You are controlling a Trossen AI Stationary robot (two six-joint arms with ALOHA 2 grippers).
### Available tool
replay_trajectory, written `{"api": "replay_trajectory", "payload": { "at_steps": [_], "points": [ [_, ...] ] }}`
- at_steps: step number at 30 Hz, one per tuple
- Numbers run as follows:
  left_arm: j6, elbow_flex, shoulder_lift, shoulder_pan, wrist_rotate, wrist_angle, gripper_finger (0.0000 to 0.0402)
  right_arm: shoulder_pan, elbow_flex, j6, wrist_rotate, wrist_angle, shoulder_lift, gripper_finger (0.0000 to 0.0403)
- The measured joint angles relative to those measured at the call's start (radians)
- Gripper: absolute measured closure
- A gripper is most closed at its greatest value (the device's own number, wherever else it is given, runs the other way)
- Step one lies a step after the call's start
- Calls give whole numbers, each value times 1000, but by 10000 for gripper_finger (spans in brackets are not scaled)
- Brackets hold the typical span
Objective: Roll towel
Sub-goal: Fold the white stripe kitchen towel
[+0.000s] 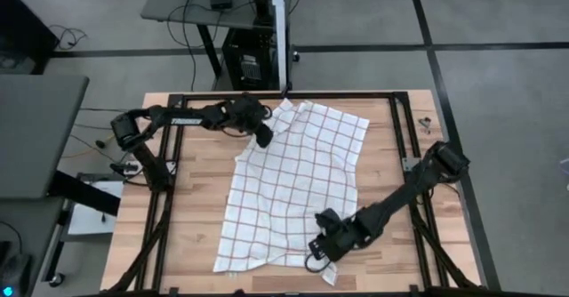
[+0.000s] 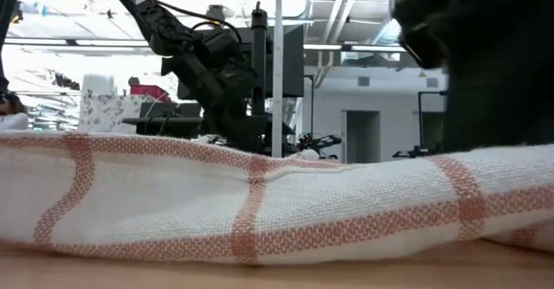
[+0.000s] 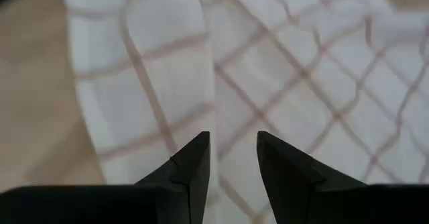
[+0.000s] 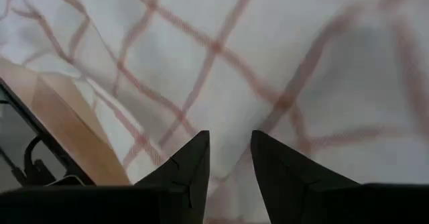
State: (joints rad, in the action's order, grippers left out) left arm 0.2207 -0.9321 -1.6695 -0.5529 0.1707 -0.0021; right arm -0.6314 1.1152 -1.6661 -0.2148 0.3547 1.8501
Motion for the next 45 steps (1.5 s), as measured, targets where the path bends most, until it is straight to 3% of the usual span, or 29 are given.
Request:
{"api": "replay_trajectory", "payload": {
  "at_steps": [9, 19, 26, 31, 35, 41, 45],
  "points": [
    [-48, 0, -163, -5, -31, 22, 293, 5, 0, -31, -1, 11, 21, 297],
    [-82, -6, -159, -69, -245, -83, 293, -23, 0, -55, 0, -12, 21, 297],
    [-50, -3, -115, -173, -253, -178, 293, -109, 1, -151, 3, 9, 21, 297],
    [-57, -4, -104, -172, -154, -235, 292, -133, 1, -192, 5, 60, 20, 297],
    [-37, -3, -91, -112, -42, -243, 292, -75, 7, -109, 0, 57, -6, 297],
    [-83, -1, 2, -31, -37, -303, 292, 57, 33, 174, -40, 50, -63, 297],
    [-110, -2, 105, 8, -37, -433, 292, 123, 28, 258, -44, 54, -39, 297]
  ]
}}
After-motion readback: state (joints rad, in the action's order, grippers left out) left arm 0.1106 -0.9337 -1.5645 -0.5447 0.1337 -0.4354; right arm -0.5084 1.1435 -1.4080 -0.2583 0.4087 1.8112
